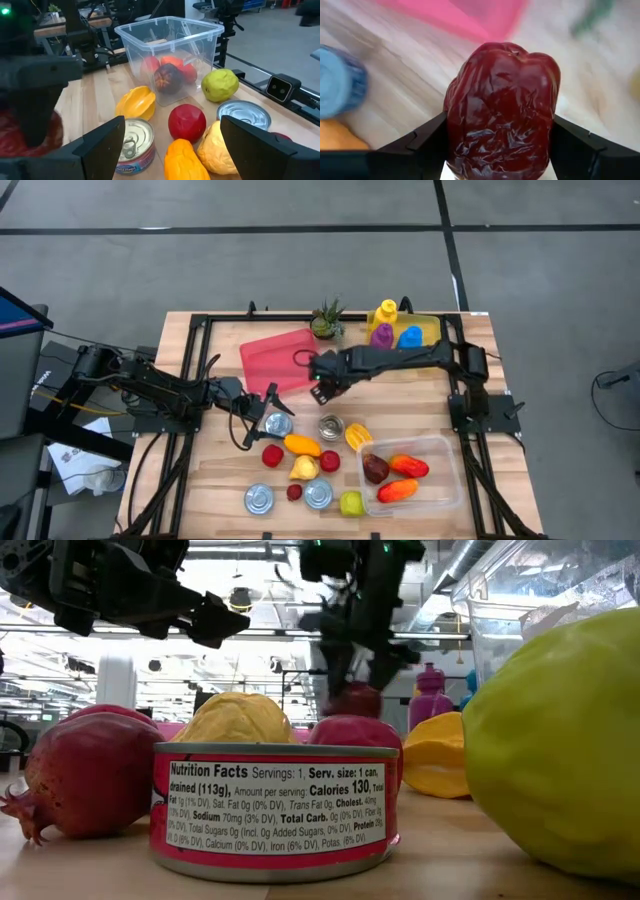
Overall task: Pick & Place Food Item
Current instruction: Put the red apple into the transparent bin
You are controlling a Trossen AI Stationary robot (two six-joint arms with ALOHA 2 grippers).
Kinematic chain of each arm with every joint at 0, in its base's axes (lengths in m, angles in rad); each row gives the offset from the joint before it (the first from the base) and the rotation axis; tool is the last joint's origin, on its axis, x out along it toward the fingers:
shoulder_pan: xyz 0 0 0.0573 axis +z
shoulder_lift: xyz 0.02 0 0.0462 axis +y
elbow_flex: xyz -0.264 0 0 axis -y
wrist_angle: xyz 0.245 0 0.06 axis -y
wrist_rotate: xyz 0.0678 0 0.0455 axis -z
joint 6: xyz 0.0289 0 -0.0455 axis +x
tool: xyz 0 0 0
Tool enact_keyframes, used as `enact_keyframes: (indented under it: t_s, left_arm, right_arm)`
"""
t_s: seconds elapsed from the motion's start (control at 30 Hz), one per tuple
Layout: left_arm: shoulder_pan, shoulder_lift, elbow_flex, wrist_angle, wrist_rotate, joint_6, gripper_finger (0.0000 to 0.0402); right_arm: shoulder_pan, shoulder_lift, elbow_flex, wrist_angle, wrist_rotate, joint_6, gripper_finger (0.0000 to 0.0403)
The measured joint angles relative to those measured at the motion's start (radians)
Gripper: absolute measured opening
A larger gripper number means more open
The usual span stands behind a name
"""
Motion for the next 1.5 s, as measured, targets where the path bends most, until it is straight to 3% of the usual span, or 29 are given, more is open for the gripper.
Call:
enact_keyframes:
  t_s: [0.2,0.5,0.67,0.83,1.07,1.5]
  left_arm:
    - [0.000,0.000,0.000,0.002,0.000,-0.001,0.0320]
    - [0.000,0.000,-0.001,-0.008,0.000,-0.010,0.0320]
    - [0.000,0.000,-0.001,-0.006,0.000,-0.013,0.0320]
    - [0.000,0.000,-0.001,-0.005,0.000,-0.021,0.0320]
    - [-0.001,0.000,-0.002,-0.013,0.000,-0.037,0.0320]
    - [0.000,0.000,-0.002,-0.028,0.000,-0.037,0.0320]
  right_arm:
    - [0.076,-0.001,0.000,0.179,0.208,-0.156,0.0270]
    - [0.125,-0.047,0.000,0.265,0.436,-0.301,0.0270]
    - [0.159,-0.061,0.000,0.432,0.562,-0.430,0.0270]
    - [0.171,-0.048,-0.002,0.676,0.544,-0.635,0.0270]
    - [0.171,-0.050,-0.002,0.954,0.377,-0.867,0.0270]
    - [0.174,-0.047,-0.044,1.503,0.169,-1.068,0.0270]
